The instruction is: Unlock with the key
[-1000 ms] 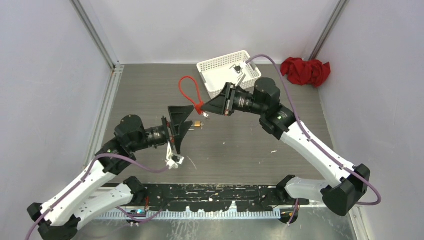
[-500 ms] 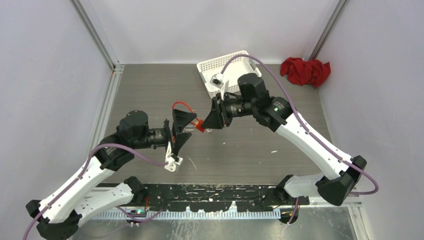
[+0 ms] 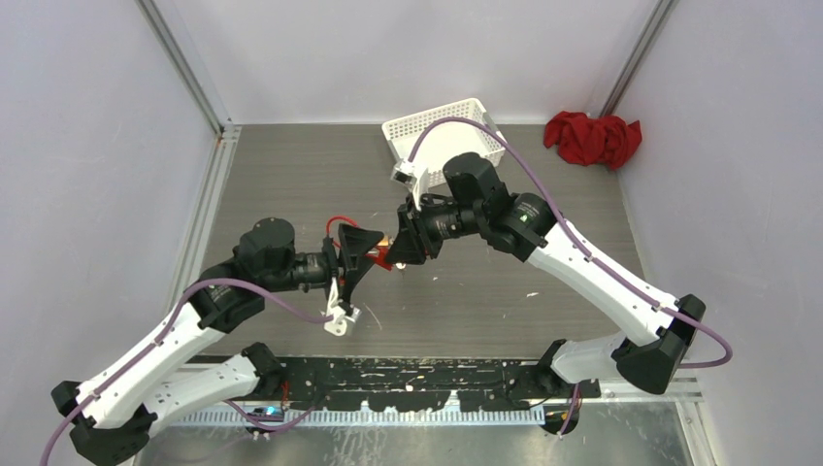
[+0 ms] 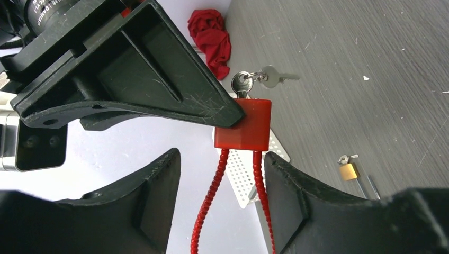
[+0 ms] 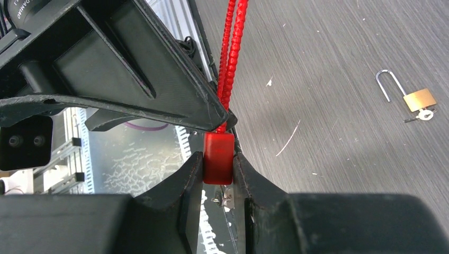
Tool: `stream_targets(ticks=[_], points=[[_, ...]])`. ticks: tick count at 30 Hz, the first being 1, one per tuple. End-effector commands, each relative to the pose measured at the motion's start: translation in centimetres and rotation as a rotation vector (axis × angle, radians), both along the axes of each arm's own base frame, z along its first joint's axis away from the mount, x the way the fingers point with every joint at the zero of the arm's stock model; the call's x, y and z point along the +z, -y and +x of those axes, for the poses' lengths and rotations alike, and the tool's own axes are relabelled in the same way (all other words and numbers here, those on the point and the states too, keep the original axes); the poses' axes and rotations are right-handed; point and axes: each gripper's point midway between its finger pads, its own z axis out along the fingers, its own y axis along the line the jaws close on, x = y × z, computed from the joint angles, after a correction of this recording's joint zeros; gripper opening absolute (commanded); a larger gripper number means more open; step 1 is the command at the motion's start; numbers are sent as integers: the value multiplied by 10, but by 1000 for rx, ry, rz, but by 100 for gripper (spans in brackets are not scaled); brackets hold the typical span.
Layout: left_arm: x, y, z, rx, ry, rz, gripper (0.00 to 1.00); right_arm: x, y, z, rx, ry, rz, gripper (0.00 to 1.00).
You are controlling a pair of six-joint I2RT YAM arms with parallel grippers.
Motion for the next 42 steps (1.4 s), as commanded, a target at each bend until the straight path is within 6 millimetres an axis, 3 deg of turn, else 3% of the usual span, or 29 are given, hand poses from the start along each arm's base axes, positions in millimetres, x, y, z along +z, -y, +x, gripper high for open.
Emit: stream_targets(ticks=[1,4,8,15,16,17,18,19,21,28,32,42], points=[[13,2,3,24,6,-43,56,41,-5,5,-11,121,105,1],[11,4,4,30,-7,-38,48,41,-7,8,-36,126,108,1],[5,6,2,28,-24,-30,45,45,-10,10,-59,143,131,1],[5,6,3,39,-15,-31,18,46,-15,11,-74,144,140,1],[6,6,4,46,-10,-33,13,43,-15,13,-91,137,139,3],[6,5,6,56,-6,-34,10,42,-14,15,-112,132,143,10],[6,4,8,64,-2,-36,7,44,-13,17,-133,131,158,26],[7,4,10,75,2,-39,5,42,-11,17,-155,121,165,31],[8,2,15,104,6,-48,3,42,-7,19,-209,107,201,37],[12,-1,32,196,28,-66,0,55,12,20,-353,85,377,41],[16,-2,38,230,41,-86,0,48,11,23,-380,52,391,53],[30,-5,33,228,42,-137,0,39,2,33,-400,32,410,54]])
